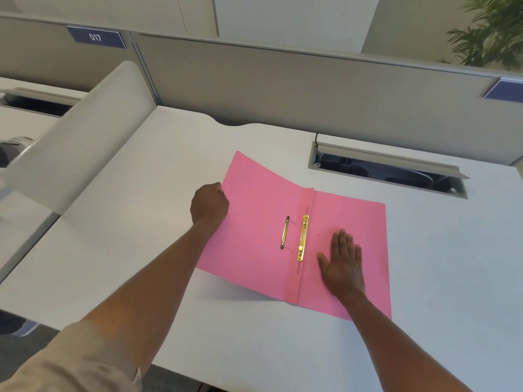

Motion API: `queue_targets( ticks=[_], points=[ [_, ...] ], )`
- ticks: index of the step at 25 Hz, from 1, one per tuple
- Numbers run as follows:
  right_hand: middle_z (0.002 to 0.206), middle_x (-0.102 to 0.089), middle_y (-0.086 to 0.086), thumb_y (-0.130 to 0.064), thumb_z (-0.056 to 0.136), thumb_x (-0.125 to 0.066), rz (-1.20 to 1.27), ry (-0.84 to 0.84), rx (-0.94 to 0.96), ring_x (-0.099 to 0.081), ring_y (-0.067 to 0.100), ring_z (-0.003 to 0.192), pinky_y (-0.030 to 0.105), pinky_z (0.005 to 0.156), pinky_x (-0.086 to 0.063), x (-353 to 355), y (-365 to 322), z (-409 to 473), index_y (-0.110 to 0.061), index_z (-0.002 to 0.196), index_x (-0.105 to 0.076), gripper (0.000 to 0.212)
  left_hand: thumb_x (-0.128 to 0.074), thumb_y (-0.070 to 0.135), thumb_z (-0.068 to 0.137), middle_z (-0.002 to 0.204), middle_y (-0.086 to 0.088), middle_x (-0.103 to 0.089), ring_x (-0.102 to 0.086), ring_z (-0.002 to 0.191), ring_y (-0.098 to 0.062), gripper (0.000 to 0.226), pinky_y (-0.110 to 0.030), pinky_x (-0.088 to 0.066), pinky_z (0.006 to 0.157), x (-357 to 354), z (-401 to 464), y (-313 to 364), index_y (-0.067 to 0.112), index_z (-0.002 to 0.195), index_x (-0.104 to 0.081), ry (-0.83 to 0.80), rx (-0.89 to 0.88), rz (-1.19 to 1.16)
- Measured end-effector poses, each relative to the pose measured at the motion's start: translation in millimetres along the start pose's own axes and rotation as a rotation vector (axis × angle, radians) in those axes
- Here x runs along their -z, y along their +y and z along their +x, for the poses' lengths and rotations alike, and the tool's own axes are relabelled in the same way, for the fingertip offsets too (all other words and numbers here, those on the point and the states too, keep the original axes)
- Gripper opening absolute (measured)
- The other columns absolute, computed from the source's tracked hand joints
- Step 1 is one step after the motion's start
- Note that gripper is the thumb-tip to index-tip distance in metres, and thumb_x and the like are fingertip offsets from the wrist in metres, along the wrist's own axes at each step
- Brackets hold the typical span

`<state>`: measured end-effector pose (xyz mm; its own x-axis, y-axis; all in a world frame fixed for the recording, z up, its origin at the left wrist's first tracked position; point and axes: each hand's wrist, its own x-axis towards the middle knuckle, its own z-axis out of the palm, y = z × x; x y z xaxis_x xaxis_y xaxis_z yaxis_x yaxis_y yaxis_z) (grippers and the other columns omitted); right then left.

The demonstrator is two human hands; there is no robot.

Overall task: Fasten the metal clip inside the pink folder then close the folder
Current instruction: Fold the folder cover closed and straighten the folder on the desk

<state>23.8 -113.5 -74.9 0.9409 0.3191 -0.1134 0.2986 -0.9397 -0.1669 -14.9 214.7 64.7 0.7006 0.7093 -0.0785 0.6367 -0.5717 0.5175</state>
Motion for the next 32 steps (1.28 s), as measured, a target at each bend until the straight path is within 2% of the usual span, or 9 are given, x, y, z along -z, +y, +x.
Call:
queue_targets(
  ticks=[3, 4, 5, 7, 9, 13, 18, 25, 32],
  points=[
    [0.165, 0.003, 0.01, -0.053, 0.098, -0.021, 0.019, -0.026, -0.005, 0.005, 0.027, 0.152, 0.046, 0.123, 0.0, 4, -2, 4, -0.008, 0.155, 0.001, 0.076, -0.039, 0.004, 0.089, 0.073, -0.006, -0.052, -0.047, 0.071, -0.032, 0.025, -0.028, -0.036, 0.059, 13, -10, 25, 0.019, 0.07, -0.047, 0.031, -0.019, -0.033],
    [0.165, 0.003, 0.011, -0.052, 0.099, -0.023, 0.022, -0.036, -0.003, 0.006, 0.027, 0.152, 0.046, 0.123, 0.001, 6, -2, 4, -0.008, 0.155, 0.001, 0.075, -0.039, 0.006, 0.091, 0.087, -0.01, -0.06, -0.054, 0.081, -0.035, 0.029, -0.031, -0.043, 0.068, 17, -14, 34, 0.024, 0.081, -0.06, 0.028, -0.03, -0.043],
    [0.165, 0.004, 0.011, -0.051, 0.099, -0.026, 0.031, -0.048, -0.001, 0.006, 0.027, 0.152, 0.045, 0.123, 0.001, 8, -1, 3, -0.008, 0.155, 0.002, 0.075, -0.039, 0.007, 0.094, 0.106, -0.012, -0.066, -0.059, 0.096, -0.037, 0.035, -0.035, -0.047, 0.079, 19, -18, 44, 0.025, 0.104, -0.068, 0.019, -0.044, -0.04],
    [0.165, 0.005, 0.01, -0.051, 0.1, -0.028, 0.063, -0.059, 0.009, 0.006, 0.027, 0.152, 0.045, 0.123, 0.003, 10, -1, 1, -0.009, 0.155, 0.003, 0.076, -0.039, 0.01, 0.098, 0.13, -0.012, -0.063, -0.057, 0.116, -0.038, 0.046, -0.04, -0.048, 0.091, 22, -25, 60, 0.023, 0.139, -0.054, -0.014, -0.087, 0.004],
    [0.165, 0.005, 0.01, -0.052, 0.1, -0.028, 0.084, -0.049, 0.013, 0.006, 0.027, 0.152, 0.044, 0.123, 0.004, 12, 4, -3, -0.009, 0.155, 0.003, 0.076, -0.039, 0.011, 0.098, 0.129, -0.014, -0.062, -0.057, 0.115, -0.038, 0.053, -0.04, -0.048, 0.088, 21, -33, 77, 0.026, 0.149, -0.042, -0.047, -0.172, 0.031],
    [0.165, 0.004, 0.009, -0.052, 0.1, -0.027, 0.092, -0.052, 0.002, 0.006, 0.027, 0.152, 0.045, 0.123, 0.003, 15, 19, -7, -0.009, 0.155, 0.003, 0.076, -0.038, 0.011, 0.093, 0.127, -0.005, -0.065, -0.061, 0.102, -0.031, 0.062, -0.031, -0.044, 0.075, 22, -48, 110, 0.038, 0.149, -0.04, -0.106, -0.265, -0.006],
    [0.165, 0.002, 0.01, -0.048, 0.101, -0.029, 0.086, -0.038, -0.038, 0.004, 0.028, 0.152, 0.046, 0.123, 0.002, 25, 55, -6, -0.008, 0.155, 0.0, 0.073, -0.045, 0.012, 0.094, 0.135, 0.002, -0.065, -0.063, 0.119, -0.024, 0.043, -0.034, -0.051, 0.097, 7, -68, 148, 0.029, 0.127, -0.067, -0.165, -0.387, -0.059],
    [0.165, -0.002, 0.009, -0.041, 0.102, -0.027, 0.085, -0.019, -0.13, 0.002, 0.027, 0.152, 0.047, 0.122, 0.0, 39, 110, -5, -0.008, 0.155, -0.005, 0.067, -0.051, 0.026, 0.092, 0.129, 0.001, -0.068, -0.064, 0.115, -0.024, 0.041, -0.036, -0.051, 0.097, -34, -114, 201, 0.032, 0.13, -0.064, -0.254, -0.535, 0.0],
    [0.165, -0.006, 0.007, -0.034, 0.102, -0.026, 0.148, -0.006, -0.096, 0.0, 0.023, 0.152, 0.045, 0.123, 0.0, 42, 146, 5, -0.01, 0.155, -0.01, 0.06, -0.056, 0.022, 0.086, 0.106, -0.002, -0.071, -0.067, 0.095, -0.026, 0.047, -0.03, -0.047, 0.071, -99, -172, 246, 0.027, 0.133, -0.059, -0.264, -0.602, 0.18]
  ],
)
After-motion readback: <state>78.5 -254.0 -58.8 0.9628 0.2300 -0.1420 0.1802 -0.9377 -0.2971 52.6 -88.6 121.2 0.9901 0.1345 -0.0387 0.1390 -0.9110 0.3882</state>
